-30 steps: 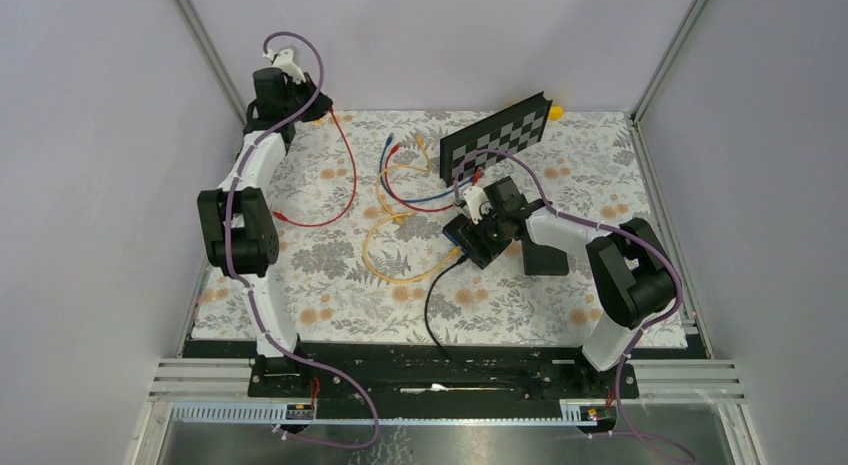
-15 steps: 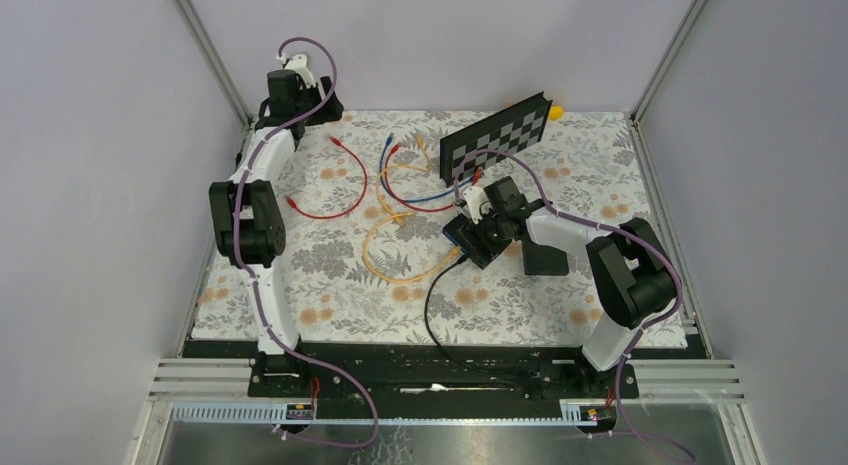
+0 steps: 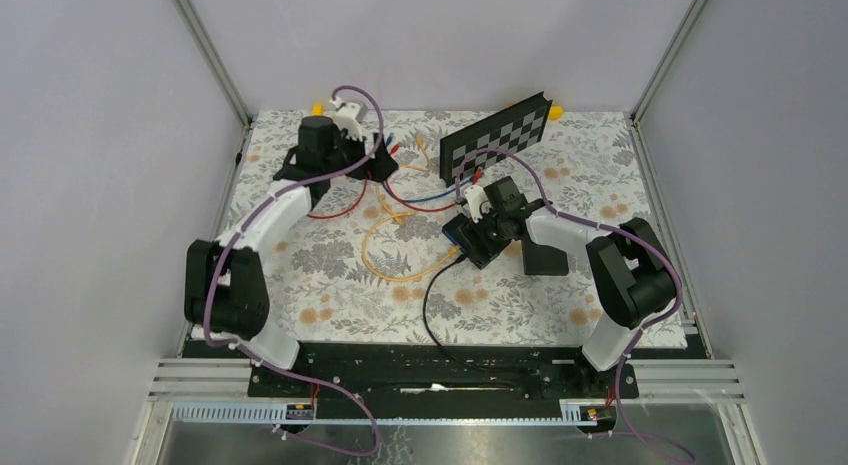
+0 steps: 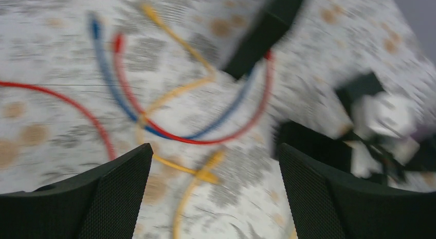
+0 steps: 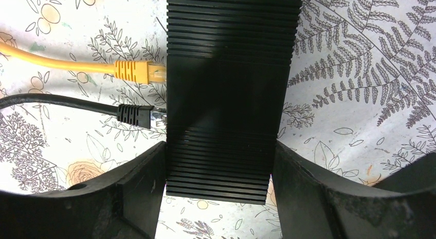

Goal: Pull the plug from the switch port
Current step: Place the connector at the center of the board, then pull the connector from the switch port.

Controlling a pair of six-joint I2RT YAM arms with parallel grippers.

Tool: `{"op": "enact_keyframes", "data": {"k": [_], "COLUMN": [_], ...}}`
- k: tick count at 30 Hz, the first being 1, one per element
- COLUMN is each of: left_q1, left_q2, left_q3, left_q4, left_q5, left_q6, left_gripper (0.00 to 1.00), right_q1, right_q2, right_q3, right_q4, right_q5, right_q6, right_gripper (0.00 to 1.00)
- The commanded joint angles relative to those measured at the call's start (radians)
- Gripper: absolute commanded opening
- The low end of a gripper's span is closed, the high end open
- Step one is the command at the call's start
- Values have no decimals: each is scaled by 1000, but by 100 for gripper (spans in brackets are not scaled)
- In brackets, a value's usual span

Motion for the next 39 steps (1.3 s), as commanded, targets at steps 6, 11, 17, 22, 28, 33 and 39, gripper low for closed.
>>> {"op": "enact_keyframes", "data": {"k": [6, 11, 17, 22, 28, 33, 39], "left_q1": [-163, -212, -264, -271, -283, -293, -311], "left_q2": [-125, -3, 144, 238, 319, 379, 447], "left_q3": [-300, -319, -316, -316, -324, -314, -323], "left_q4": [154, 211, 302, 407, 542, 618, 747], "left_q5": [317, 413, 488, 496, 496, 468, 477], "left_q6": [-65, -134, -246, -328, -424, -462, -561], "left_gripper": [94, 85, 73, 67, 63, 62, 59], "right_q1": [-4, -4, -5, -11, -23, -23, -22], "right_q2": [31, 35, 38, 33, 36, 47, 48], "right_q3": [30, 28, 28, 26, 26, 31, 33], "right_q4": [17, 20, 21, 20, 18, 8, 3], "right_q5": [-3, -2, -31, -53, -98, -137, -146], "right_q6": [76, 86, 86, 84, 85, 78, 74], "right_gripper": [4, 4, 3, 1, 1, 1, 0]}}
